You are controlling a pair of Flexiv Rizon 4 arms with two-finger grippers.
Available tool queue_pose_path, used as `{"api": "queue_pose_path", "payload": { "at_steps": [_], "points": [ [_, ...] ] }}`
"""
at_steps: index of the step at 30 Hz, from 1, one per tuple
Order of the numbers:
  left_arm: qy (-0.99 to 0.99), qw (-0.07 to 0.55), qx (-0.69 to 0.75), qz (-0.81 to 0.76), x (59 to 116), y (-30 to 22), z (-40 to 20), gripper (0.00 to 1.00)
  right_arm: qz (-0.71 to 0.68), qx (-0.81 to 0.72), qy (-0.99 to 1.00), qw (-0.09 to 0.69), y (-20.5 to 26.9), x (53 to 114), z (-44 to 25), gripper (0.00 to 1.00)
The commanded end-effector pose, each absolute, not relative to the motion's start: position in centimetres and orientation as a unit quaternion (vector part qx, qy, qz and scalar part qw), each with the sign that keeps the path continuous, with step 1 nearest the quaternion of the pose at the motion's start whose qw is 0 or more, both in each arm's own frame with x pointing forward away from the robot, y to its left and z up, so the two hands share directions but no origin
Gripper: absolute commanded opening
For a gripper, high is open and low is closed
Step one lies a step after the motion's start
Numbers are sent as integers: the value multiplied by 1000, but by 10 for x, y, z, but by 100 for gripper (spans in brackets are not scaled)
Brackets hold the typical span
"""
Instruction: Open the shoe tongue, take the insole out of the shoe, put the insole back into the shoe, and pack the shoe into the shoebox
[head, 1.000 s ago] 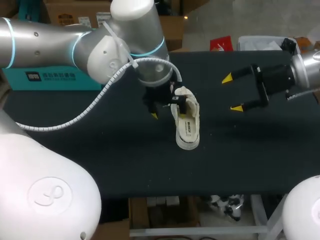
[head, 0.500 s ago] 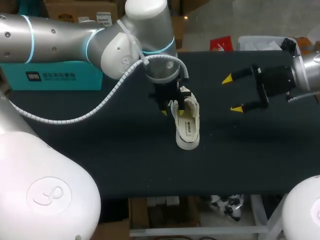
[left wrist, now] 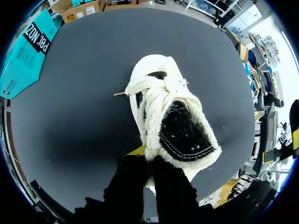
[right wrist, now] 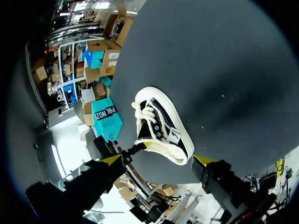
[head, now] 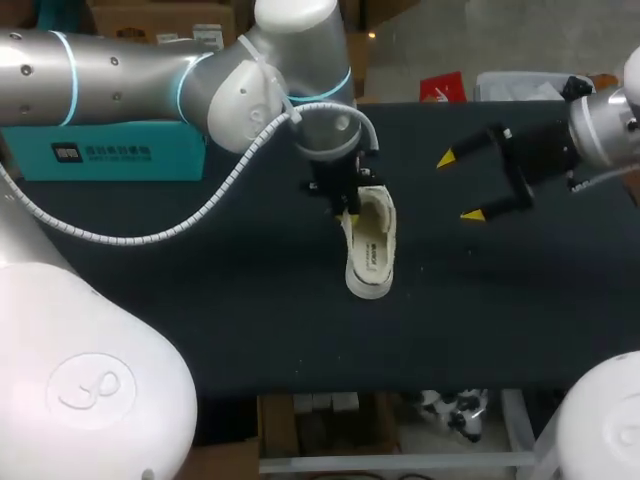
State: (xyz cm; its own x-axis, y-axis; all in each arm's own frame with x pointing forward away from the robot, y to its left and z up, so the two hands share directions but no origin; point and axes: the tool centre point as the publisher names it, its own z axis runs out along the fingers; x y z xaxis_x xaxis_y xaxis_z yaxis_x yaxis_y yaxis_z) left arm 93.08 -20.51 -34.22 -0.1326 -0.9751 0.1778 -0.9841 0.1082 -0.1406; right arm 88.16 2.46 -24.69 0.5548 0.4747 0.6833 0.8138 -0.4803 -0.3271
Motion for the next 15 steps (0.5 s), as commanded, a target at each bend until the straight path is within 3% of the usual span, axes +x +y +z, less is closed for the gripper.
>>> {"api": "queue_pose_path", "payload": {
  "at_steps": [1, 15],
  "points": [
    [-756, 25, 640, 138, 927, -187, -329, 0, -258, -852, -382, 249, 32, 874, -238, 100],
    [-867, 10, 449, 215, 937, -148, -253, 0, -251, -846, -404, 239, 34, 881, -237, 100]
  ]
}}
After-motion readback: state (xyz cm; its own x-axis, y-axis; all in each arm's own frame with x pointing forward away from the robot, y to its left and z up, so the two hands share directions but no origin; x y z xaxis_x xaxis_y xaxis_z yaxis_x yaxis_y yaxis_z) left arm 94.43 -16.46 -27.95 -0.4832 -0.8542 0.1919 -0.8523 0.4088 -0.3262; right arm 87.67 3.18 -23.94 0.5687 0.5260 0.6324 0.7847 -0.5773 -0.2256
